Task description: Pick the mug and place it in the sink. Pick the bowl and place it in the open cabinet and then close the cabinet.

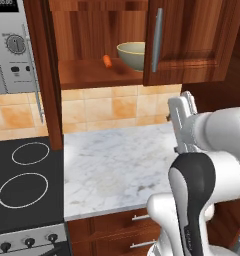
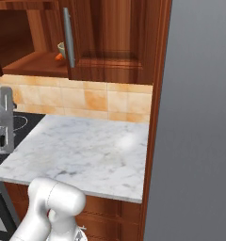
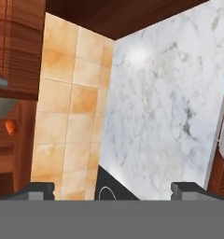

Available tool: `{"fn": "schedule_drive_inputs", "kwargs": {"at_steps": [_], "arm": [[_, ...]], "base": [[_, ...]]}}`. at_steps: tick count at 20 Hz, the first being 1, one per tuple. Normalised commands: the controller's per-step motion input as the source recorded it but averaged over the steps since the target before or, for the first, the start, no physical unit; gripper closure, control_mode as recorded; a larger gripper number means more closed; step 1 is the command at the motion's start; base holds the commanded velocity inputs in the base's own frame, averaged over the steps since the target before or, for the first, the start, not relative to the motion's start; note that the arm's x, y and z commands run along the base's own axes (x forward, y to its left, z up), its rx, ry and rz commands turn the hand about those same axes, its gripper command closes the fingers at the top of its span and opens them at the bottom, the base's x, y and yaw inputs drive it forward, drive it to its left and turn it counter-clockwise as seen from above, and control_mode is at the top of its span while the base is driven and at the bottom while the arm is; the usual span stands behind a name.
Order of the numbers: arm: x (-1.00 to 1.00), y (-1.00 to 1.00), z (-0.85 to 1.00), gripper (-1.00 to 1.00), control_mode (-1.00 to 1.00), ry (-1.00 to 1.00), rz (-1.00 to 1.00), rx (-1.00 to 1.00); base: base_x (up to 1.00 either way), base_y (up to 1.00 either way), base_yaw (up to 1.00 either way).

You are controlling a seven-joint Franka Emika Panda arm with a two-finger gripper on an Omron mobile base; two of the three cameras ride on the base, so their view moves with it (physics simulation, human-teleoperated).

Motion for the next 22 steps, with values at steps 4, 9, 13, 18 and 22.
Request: {"fn": "schedule_drive_inputs", "kwargs": {"at_steps": [4, 9, 13, 18, 22], "arm": [[-0.29, 0.56, 0.0, -1.0, -1.0, -0.08, 0.01, -0.09], [-0.36, 0.57, 0.0, -1.0, -1.0, -0.14, 0.0, -0.11], [-0.3, 0.61, 0.0, -1.0, -1.0, -0.14, 0.0, -0.13], [-0.19, 0.78, 0.0, -1.0, -1.0, -0.17, 0.0, -0.12], [-0.03, 0.89, 0.0, -1.0, -1.0, -0.11, 0.0, 0.0]], "base": [[0.0, 0.0, 0.0], [0.0, 0.0, 0.0], [0.0, 0.0, 0.0], [0.0, 0.0, 0.0], [0.0, 0.0, 0.0]]}}
